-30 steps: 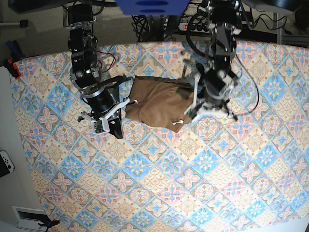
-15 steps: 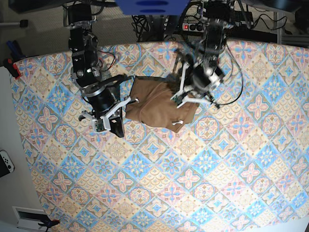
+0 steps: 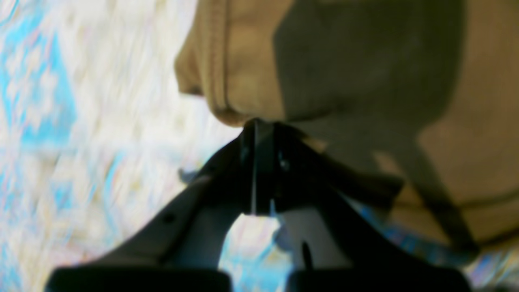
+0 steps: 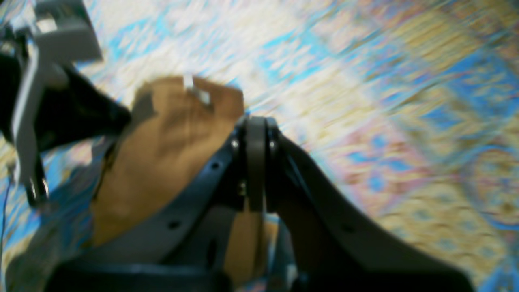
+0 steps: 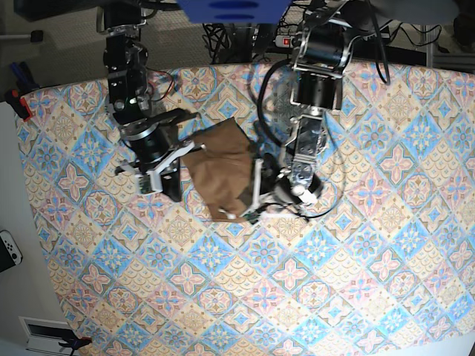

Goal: Layout the t-shirt on the table in an organized manner, then fold the t-shirt properly
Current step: 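Tuck and flatten the bundle edges with the left gripper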

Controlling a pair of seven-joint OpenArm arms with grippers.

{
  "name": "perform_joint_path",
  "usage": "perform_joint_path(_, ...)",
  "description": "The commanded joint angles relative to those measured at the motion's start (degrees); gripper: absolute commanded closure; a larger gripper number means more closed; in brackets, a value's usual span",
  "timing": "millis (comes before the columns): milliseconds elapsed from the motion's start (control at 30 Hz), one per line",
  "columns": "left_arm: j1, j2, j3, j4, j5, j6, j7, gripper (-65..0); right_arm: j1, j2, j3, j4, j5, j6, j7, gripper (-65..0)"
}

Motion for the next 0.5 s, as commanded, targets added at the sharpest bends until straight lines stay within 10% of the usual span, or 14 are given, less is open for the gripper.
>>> perform_joint_path(0, -1.1, 1.7, 0.3, -0.3, -0.7, -0.1, -2.8, 0.0, 0.4, 0.1, 0.3, 1.2, 0.4, 0.2, 1.4, 0.0)
perform_joint_path(467, 10.1, 0.0, -8.0, 16.8, -0.6, -0.1, -11.0, 0.0, -6.5, 0.0, 5.4, 1.5, 0.3, 0.2, 1.4, 0.0)
